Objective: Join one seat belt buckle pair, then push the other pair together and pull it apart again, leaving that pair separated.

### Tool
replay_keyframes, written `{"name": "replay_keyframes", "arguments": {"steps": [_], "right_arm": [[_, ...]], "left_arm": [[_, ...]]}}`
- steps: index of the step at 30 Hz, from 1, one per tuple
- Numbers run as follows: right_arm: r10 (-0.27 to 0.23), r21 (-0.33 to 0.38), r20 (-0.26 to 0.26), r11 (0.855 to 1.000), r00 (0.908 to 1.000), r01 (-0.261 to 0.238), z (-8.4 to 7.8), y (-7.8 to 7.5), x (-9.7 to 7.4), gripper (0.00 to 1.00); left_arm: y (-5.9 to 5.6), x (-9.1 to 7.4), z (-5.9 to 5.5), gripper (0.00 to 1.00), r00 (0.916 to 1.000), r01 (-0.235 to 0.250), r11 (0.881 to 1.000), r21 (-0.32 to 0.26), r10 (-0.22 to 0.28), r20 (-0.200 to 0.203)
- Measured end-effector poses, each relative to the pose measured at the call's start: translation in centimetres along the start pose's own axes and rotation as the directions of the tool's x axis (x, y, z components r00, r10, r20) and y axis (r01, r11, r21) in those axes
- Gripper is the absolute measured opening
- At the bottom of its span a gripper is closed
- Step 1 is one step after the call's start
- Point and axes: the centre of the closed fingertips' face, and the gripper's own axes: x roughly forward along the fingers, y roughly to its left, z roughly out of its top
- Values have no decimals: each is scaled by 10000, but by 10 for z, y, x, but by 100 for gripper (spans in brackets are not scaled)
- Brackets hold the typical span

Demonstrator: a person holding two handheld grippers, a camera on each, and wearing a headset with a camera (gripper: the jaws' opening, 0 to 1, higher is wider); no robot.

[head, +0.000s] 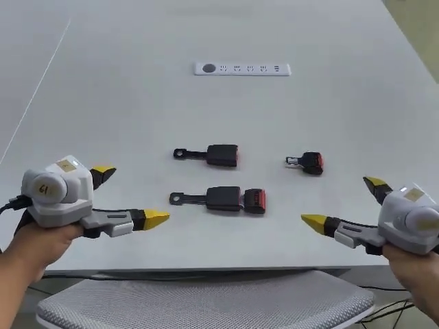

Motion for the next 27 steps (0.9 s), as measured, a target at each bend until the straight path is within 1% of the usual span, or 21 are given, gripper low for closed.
{"name": "replay_keyframes", "arguments": {"steps": [8,10,15,18,21,27], "right_arm": [[-15,22,48,10000,10000,15,1,2,-1,100],[-27,54,-36,10000,10000,28,0,2,-2,100],[-33,60,-33,10000,10000,33,-1,2,-1,100],[61,-81,-129,9999,9999,-62,-1,4,0,99],[105,-171,-80,9998,9999,-106,1,5,1,99],[122,-130,-73,9998,9999,-123,2,6,2,99]], "left_arm": [[-1,-2,-3,100,10000,-41,10000,-5,41,-34],[-2,-2,-5,100,10000,-17,10000,-36,17,-91],[-4,-3,-7,100,9999,2,10000,-44,-3,-121],[-3,-4,-6,100,10000,-19,10000,-37,18,-76],[-1,-5,-4,100,10000,-56,10000,-79,56,-34],[-1,-5,-4,100,10000,-29,10000,-59,29,-41]]}}
